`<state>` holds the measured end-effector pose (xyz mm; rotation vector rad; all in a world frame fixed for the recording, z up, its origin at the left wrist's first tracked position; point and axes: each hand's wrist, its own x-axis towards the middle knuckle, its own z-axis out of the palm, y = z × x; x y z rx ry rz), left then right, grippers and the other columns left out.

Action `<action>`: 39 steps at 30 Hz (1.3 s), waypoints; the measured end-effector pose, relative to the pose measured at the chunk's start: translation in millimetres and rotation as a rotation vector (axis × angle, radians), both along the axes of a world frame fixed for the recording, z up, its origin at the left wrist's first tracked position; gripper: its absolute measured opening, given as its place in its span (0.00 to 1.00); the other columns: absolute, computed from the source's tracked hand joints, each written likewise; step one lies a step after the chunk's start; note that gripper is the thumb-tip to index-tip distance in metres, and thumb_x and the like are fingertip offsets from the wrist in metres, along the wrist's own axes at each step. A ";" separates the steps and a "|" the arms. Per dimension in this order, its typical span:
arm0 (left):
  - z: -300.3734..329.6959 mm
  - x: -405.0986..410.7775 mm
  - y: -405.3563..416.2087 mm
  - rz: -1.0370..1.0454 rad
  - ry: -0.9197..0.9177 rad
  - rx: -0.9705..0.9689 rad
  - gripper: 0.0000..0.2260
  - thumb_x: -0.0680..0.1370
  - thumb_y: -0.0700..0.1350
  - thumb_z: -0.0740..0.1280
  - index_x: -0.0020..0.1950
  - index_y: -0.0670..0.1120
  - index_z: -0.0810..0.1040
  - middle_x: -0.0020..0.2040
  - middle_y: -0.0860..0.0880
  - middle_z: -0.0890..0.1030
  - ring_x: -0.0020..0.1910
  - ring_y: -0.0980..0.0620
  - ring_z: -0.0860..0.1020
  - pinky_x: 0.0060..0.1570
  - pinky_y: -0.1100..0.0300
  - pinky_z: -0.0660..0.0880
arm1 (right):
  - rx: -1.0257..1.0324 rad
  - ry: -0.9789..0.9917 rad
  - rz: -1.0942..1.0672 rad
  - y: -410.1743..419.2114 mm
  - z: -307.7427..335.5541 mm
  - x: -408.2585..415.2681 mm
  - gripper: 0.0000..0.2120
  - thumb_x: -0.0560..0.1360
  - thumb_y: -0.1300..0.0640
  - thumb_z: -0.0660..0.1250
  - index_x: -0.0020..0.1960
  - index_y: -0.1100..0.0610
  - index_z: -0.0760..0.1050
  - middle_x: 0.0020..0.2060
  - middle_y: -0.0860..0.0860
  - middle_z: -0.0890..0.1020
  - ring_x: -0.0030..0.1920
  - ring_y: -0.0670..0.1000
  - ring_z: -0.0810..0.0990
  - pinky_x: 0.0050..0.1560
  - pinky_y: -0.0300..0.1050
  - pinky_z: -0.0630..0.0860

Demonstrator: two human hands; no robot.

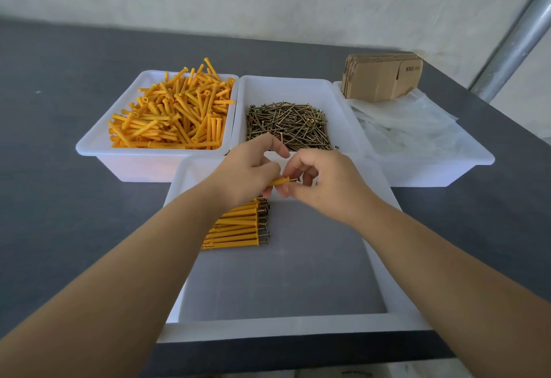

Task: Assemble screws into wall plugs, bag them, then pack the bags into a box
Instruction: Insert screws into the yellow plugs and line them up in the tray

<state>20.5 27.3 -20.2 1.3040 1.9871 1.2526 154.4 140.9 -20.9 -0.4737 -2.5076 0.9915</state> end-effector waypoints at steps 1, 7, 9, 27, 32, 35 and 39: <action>0.3 0.0 -1.2 -0.015 0.033 -0.033 0.12 0.77 0.34 0.60 0.57 0.47 0.74 0.27 0.51 0.80 0.25 0.57 0.76 0.28 0.66 0.72 | 0.067 -0.014 0.011 -1.4 -0.3 0.4 0.06 0.68 0.55 0.77 0.43 0.50 0.81 0.33 0.40 0.78 0.33 0.44 0.73 0.35 0.38 0.71; 7.0 -0.2 -6.0 0.177 0.468 0.136 0.06 0.76 0.38 0.62 0.49 0.44 0.78 0.36 0.50 0.83 0.34 0.50 0.80 0.36 0.50 0.77 | 0.252 -0.222 0.162 -10.3 -5.6 -2.3 0.04 0.70 0.58 0.75 0.45 0.52 0.86 0.30 0.38 0.73 0.32 0.36 0.73 0.35 0.27 0.65; 11.6 -2.7 -6.4 0.320 0.595 0.338 0.06 0.75 0.39 0.62 0.46 0.42 0.79 0.36 0.48 0.82 0.35 0.48 0.78 0.34 0.49 0.75 | 0.201 -0.333 0.253 -17.8 -11.2 -3.4 0.05 0.70 0.58 0.76 0.47 0.53 0.85 0.31 0.40 0.78 0.33 0.35 0.76 0.36 0.25 0.66; -2.2 -40.7 -10.3 0.693 0.560 -0.277 0.14 0.80 0.53 0.61 0.61 0.49 0.78 0.62 0.43 0.75 0.63 0.38 0.70 0.64 0.41 0.65 | 0.380 -0.246 0.384 -45.7 -32.7 -13.9 0.04 0.71 0.59 0.73 0.44 0.56 0.79 0.34 0.42 0.73 0.37 0.43 0.70 0.37 0.38 0.63; -5.1 -43.5 -5.5 0.580 0.640 -0.582 0.21 0.82 0.59 0.50 0.60 0.48 0.76 0.63 0.44 0.74 0.66 0.38 0.70 0.68 0.34 0.59 | 0.387 -0.170 0.306 -42.1 -21.7 -15.7 0.06 0.74 0.54 0.73 0.47 0.56 0.79 0.36 0.44 0.76 0.38 0.45 0.72 0.40 0.42 0.69; -5.1 -43.8 -4.5 0.558 0.671 -0.606 0.24 0.83 0.58 0.47 0.56 0.46 0.77 0.61 0.43 0.76 0.63 0.39 0.72 0.69 0.34 0.56 | 0.373 0.013 0.164 -26.2 -1.0 -18.6 0.03 0.74 0.56 0.70 0.44 0.55 0.80 0.37 0.47 0.78 0.36 0.47 0.75 0.40 0.47 0.74; -3.1 -45.1 -3.0 0.565 0.642 -0.615 0.23 0.83 0.59 0.46 0.42 0.47 0.72 0.54 0.42 0.78 0.58 0.39 0.75 0.72 0.35 0.52 | 0.379 0.075 -0.058 13.0 16.2 -26.2 0.03 0.75 0.58 0.68 0.44 0.54 0.80 0.40 0.47 0.79 0.41 0.49 0.77 0.44 0.50 0.76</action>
